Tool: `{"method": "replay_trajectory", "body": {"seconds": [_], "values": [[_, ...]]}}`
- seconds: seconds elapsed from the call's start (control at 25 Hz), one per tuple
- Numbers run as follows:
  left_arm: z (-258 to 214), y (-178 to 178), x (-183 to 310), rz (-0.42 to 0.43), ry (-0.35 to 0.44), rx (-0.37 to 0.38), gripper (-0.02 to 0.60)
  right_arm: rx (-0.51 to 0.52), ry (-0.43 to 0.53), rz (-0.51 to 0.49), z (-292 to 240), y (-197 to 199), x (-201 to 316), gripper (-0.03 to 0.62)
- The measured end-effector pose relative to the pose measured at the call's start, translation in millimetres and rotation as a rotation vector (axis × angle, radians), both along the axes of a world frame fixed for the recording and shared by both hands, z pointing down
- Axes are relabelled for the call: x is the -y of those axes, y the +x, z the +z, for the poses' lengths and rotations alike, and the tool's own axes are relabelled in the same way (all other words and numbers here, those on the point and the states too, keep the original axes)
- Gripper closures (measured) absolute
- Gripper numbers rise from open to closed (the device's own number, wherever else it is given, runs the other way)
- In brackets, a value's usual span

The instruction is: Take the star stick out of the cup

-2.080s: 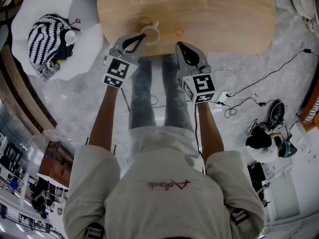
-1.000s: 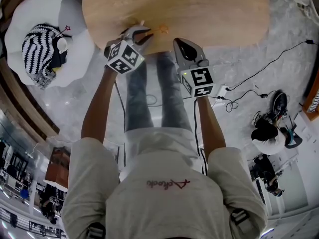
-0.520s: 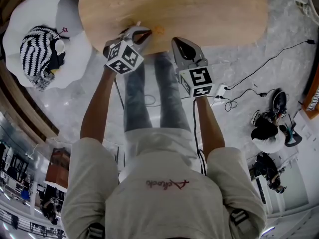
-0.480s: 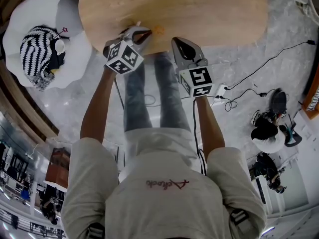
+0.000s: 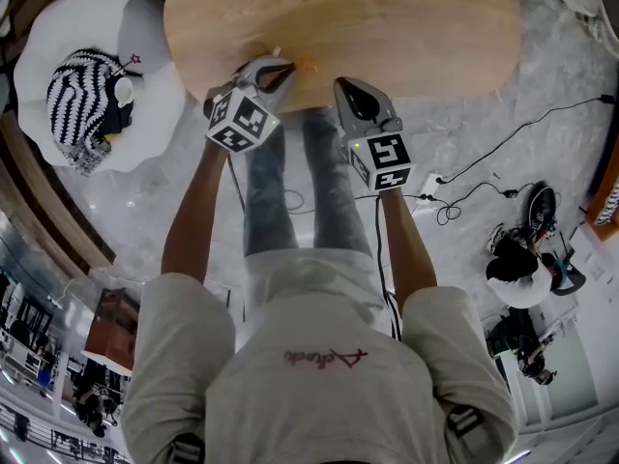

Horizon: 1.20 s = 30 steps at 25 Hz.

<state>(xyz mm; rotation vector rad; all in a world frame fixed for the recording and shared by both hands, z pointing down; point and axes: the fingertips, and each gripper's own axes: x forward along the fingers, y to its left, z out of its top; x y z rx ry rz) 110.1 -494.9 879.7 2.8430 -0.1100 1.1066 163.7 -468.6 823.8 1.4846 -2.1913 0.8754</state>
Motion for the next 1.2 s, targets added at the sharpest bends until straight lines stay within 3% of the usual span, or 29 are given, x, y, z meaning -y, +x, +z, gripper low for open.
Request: {"method": "replay_trajectory", "body": {"seconds": [0.56,0.92,1.2], "values": [[-127,-54,55,-0.392,0.014,-0.2,0.572,-0.027,0.11,-0.032,-84,-11,38,0.589],[-223,-83,64,-0.519,0.041,-0.286,0.572,-0.047,0.157,-0.076,-152,-20,46,0.589],[-314,-80,82,-0.556,0.127,-0.36,0.572,-0.052,0.288,-0.09,-241,-15,82,0.589]]}}
